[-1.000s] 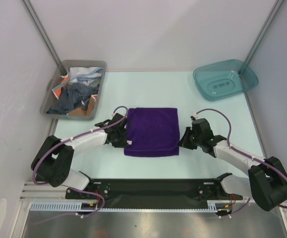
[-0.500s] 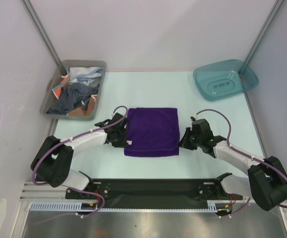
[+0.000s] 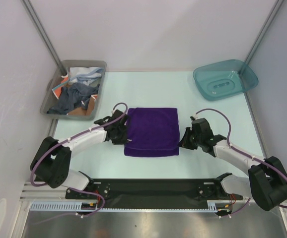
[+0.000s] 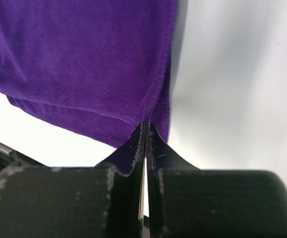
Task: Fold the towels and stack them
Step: Fold the towel
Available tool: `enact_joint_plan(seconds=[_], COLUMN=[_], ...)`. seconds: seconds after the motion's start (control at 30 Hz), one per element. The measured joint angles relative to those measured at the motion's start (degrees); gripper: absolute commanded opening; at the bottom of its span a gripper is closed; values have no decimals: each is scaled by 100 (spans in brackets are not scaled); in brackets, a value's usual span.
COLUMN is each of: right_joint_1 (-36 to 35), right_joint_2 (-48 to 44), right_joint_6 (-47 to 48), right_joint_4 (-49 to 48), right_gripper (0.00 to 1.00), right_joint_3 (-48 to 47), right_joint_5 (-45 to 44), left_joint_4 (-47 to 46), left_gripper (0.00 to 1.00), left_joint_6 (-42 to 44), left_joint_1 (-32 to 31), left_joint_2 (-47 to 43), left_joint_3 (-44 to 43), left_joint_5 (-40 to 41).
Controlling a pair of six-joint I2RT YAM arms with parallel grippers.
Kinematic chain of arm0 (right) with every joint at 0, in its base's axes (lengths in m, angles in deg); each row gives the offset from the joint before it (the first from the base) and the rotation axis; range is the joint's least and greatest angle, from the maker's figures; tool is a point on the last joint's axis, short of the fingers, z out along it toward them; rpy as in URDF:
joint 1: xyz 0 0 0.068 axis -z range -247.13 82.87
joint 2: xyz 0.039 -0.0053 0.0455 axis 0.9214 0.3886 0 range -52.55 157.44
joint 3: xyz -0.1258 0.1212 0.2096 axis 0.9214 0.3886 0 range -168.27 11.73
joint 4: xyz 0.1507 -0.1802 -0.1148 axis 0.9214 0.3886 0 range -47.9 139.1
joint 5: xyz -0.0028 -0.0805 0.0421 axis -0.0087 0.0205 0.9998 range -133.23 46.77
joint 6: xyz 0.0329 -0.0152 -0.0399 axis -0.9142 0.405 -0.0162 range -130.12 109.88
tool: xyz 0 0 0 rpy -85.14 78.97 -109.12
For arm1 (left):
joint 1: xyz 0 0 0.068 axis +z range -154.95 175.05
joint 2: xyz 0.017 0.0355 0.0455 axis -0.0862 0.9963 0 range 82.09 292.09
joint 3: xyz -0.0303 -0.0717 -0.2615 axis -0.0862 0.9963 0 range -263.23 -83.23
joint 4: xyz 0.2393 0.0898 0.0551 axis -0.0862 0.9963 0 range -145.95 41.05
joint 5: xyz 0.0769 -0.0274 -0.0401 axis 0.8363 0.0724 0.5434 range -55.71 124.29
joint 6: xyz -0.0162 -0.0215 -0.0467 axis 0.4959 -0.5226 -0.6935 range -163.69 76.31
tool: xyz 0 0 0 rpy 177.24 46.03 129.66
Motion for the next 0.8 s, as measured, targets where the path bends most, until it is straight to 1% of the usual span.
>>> enact_joint_plan(seconds=[0.27, 0.4, 0.47, 0.57, 0.67, 0.8], right_joint_1=[0, 0, 0, 0, 0, 0], right_joint_2=[-258, -608, -730, -741, -680, -625], right_joint_6=[122, 111, 94, 61, 46, 48], right_joint_4=[463, 555, 481, 474, 476, 448], right_gripper=[0, 0, 0, 0, 0, 0], right_joint_3=[-505, -474, -297, 13, 264, 372], right_joint_5=[107, 175, 201, 234, 245, 234], left_joint_4=[527, 708, 647, 444, 354, 236], left_gripper=[0, 0, 0, 0, 0, 0], left_joint_6=[0, -9, -26, -109, -197, -256], left_joint_1=[-28, -109, -127, -138, -168, -188], left_joint_2=[-492, -837, -944, -1010, -905, -660], left_joint_3=[-365, -363, -247, 175, 610, 748], left_joint_5=[133, 151, 146, 85, -26, -92])
